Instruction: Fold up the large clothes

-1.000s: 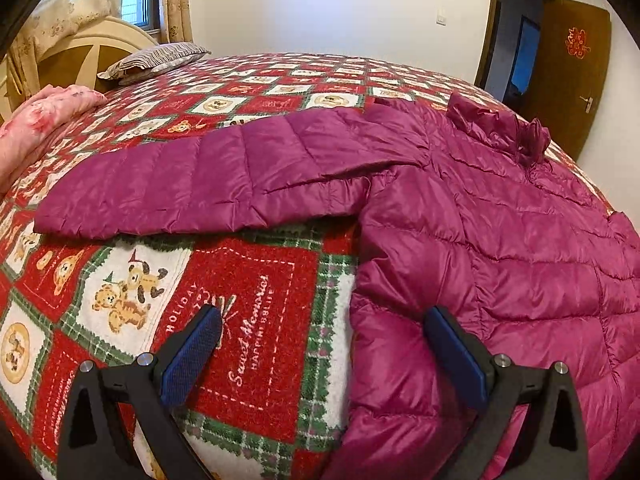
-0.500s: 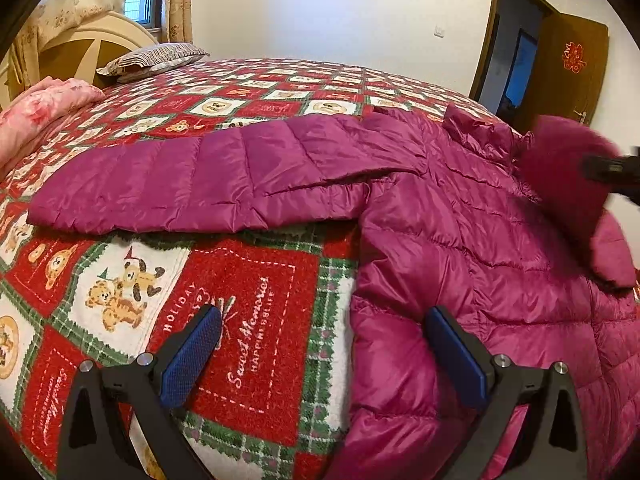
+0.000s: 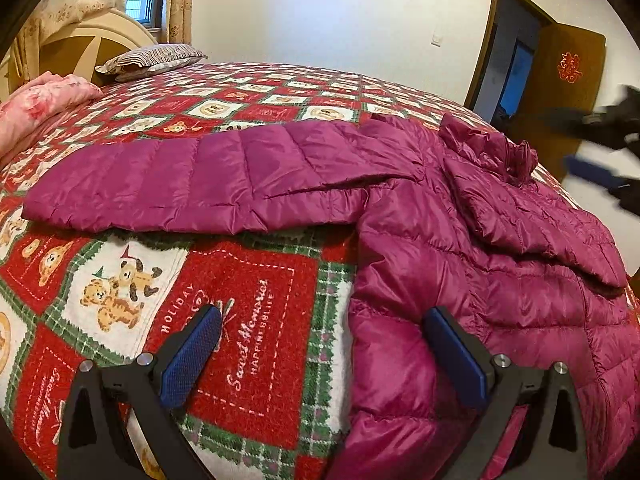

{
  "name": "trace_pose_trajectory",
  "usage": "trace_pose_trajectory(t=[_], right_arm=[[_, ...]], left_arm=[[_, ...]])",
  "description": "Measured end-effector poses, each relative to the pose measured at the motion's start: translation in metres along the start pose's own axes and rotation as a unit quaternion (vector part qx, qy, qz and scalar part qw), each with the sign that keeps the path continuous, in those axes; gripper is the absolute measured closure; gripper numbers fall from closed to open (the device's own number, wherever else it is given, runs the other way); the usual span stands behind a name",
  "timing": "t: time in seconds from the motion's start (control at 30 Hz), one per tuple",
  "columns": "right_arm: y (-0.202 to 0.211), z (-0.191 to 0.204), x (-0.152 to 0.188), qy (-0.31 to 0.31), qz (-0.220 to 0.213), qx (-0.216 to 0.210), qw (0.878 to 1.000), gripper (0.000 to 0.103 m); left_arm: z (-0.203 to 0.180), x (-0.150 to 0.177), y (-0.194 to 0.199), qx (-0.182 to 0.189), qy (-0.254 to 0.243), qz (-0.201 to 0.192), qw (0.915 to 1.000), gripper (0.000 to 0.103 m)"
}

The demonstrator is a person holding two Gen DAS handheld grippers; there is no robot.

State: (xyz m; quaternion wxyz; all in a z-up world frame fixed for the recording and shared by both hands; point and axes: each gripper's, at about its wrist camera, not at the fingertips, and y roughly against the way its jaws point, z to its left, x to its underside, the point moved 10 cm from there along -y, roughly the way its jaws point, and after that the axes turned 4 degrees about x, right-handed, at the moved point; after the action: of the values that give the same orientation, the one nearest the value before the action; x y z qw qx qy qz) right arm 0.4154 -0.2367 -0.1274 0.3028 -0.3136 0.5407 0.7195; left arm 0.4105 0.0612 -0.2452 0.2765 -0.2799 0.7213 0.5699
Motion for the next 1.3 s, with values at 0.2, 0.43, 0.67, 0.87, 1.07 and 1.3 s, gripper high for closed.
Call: trace_pose_trajectory(t=[0.2, 0.43, 0.67, 0.87, 1.07, 1.3], right_arm=[[0.039, -0.132, -0.001, -0.05, -0.008, 0.182, 0.982, 0.06], [0.012, -0.229, 0.06, -0.129, 0.06, 0.255, 0.956, 0.06], [-0.007, -0.214, 0.068, -0.066, 0.063, 0.282, 0.955, 0.053], [-0.005, -0.218, 0.068, -0.07, 0.051, 0.276, 0.957, 0.052], [0.0, -0.22, 0.072, -0.071, 0.045, 0.274, 0.958, 0.049], [-0.004, -0.214, 0.071, -0.061, 0.04, 0.265, 0.961, 0.037]], left_arm=[[0.0, 0.001, -0.001, -0.007, -0.004, 0.006, 1.0, 0.001], [-0.002, 0.002, -0.004, -0.036, -0.02, 0.026, 0.9988, 0.001], [-0.02, -0.016, 0.012, -0.069, -0.045, 0.038, 0.9959, 0.001], [-0.098, -0.08, 0.014, -0.078, -0.114, -0.023, 0.9902, 0.001], [-0.124, -0.083, -0.054, -0.126, -0.12, 0.014, 0.9846, 0.001], [-0.116, -0.053, -0.088, -0.142, -0.112, 0.052, 0.9821, 0.001]])
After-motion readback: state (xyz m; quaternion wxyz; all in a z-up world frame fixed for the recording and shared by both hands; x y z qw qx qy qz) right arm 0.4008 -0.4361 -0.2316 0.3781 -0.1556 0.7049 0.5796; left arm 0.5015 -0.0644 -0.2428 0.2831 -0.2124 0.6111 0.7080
